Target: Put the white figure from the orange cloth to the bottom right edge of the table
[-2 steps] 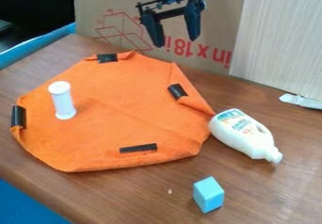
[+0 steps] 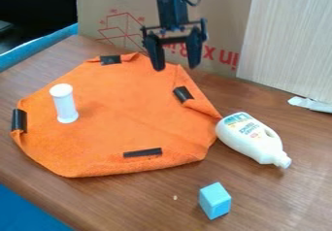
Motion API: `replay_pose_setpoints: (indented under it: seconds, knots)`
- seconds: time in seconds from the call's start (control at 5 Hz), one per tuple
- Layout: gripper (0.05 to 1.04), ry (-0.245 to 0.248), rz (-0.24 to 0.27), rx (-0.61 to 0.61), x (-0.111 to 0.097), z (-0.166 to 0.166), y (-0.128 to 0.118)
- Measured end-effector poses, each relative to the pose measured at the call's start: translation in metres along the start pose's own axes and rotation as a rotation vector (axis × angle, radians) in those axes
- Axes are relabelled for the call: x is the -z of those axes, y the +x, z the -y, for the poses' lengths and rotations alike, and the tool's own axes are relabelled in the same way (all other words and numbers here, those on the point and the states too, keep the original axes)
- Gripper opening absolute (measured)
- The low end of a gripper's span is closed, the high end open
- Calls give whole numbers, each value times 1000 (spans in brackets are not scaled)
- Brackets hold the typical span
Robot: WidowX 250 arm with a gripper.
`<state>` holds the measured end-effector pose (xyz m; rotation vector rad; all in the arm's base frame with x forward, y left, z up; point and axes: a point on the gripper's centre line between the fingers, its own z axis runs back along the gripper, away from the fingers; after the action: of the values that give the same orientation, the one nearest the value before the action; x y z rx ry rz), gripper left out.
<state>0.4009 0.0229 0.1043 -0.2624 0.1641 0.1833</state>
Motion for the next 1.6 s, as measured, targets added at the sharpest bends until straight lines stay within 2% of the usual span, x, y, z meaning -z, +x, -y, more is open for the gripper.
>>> replay_pose_setpoints:
  seconds: [0.2, 0.4, 0.6, 0.8, 1.2, 1.4, 1.6]
  knots:
    - [999, 82, 18, 103, 0, 4, -20]
    - [999, 177, 80, 213, -11, -13, -47]
    - [999, 301, 107, 355, -12, -34, -68]
    - [999, 408, 171, 386, -17, -66, -80]
    - [999, 439, 220, 371, -22, -120, -82]
    - [999, 423, 194, 362, -13, -134, -81]
    - [999, 378, 171, 383, -11, -139, -87]
